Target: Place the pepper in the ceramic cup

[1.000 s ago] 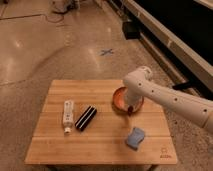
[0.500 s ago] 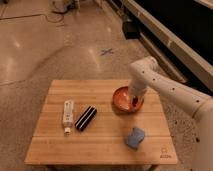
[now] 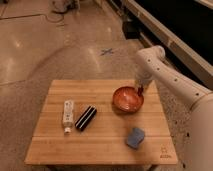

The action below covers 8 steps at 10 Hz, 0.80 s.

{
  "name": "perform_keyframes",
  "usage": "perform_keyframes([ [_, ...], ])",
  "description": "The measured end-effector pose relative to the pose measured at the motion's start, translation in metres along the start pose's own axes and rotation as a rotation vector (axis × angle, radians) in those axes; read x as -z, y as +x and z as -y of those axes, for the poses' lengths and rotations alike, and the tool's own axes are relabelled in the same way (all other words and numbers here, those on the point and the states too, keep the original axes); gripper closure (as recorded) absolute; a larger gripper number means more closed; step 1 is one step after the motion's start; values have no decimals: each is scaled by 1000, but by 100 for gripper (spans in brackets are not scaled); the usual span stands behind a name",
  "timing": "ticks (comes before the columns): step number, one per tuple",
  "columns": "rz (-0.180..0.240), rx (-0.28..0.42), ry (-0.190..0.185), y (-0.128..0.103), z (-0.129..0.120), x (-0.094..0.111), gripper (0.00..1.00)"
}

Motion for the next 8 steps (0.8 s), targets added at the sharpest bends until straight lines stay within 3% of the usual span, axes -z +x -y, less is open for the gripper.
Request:
perform_keyframes([
  [4, -27, -32, 13, 19, -16, 18, 100],
  [8, -70, -36, 36, 32, -9, 22, 100],
])
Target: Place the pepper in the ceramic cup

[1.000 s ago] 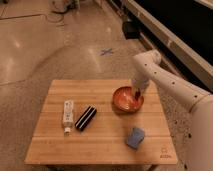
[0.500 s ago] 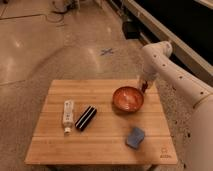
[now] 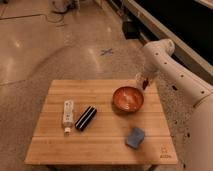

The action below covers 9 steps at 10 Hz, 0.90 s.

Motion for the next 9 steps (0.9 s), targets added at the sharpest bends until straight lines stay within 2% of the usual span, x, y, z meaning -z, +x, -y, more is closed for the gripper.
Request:
perform_keyframes([
  [2, -18, 1, 21, 6, 7, 0, 100],
  [7, -20, -1, 20, 6, 5, 0, 100],
  [9, -48, -7, 19, 17, 4, 2, 100],
])
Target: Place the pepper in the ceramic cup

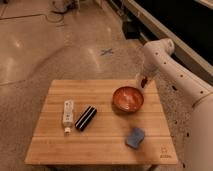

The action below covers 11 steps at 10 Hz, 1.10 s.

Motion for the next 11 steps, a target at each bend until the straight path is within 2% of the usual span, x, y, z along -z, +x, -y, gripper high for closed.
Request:
perform_keyframes([
  [1, -43, -11, 2, 18, -3, 2, 100],
  [4, -124, -34, 20, 49, -8, 5, 100],
  [10, -155, -40, 59, 52, -7, -18, 99],
  [11, -167, -47, 60, 54, -9, -22, 91],
])
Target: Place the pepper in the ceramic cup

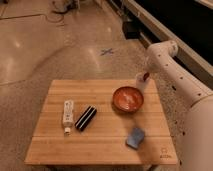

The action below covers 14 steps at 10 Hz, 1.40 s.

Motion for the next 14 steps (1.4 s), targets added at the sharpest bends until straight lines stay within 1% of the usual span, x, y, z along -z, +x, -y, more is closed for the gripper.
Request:
perform_keyframes([
  [2, -20, -4, 1, 3, -1, -4, 74],
  [3, -33, -3, 0, 4, 0, -7, 62],
  [4, -41, 0, -2, 4, 0, -10, 53],
  [5, -45, 2, -4, 3, 1, -13, 45],
  [7, -52, 2, -7, -3, 1, -20, 24],
  [8, -54, 0, -7, -6, 1, -22, 20],
  [11, -53, -6, -2, -13, 3, -26, 20],
  [13, -55, -13, 3, -15, 0, -25, 20],
  [14, -56, -16, 11, -16, 1, -22, 20],
])
